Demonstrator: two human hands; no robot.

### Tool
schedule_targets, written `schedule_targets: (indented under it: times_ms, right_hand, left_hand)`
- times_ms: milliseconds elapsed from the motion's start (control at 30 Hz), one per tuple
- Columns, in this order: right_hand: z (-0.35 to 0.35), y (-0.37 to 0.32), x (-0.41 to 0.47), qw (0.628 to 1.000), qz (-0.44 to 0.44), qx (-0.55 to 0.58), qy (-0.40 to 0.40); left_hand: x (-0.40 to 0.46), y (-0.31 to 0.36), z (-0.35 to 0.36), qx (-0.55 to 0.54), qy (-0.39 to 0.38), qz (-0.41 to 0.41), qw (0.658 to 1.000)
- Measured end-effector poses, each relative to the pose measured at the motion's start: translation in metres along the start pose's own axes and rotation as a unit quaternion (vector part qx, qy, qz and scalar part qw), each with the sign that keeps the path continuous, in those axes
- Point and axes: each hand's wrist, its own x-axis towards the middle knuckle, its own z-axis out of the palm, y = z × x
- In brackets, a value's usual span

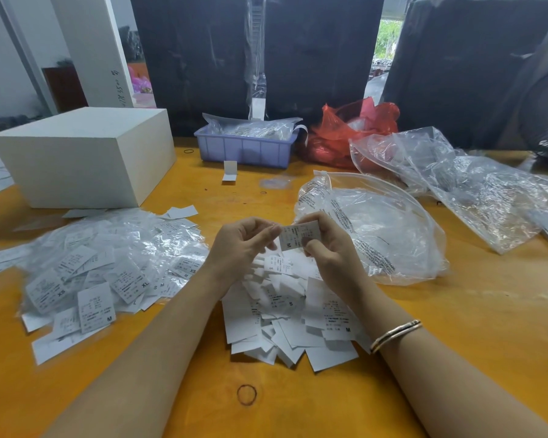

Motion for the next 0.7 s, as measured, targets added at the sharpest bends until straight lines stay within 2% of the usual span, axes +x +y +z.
schedule_targets:
  times_ms: [700]
  right_hand:
    - [0.0023, 0.0056, 0.0000, 0.999, -0.031, 0.045, -0.003]
  left_hand:
    - [-0.0017, 0.0033, 0.0022, -0.065, 0.049, -0.042, 0.996]
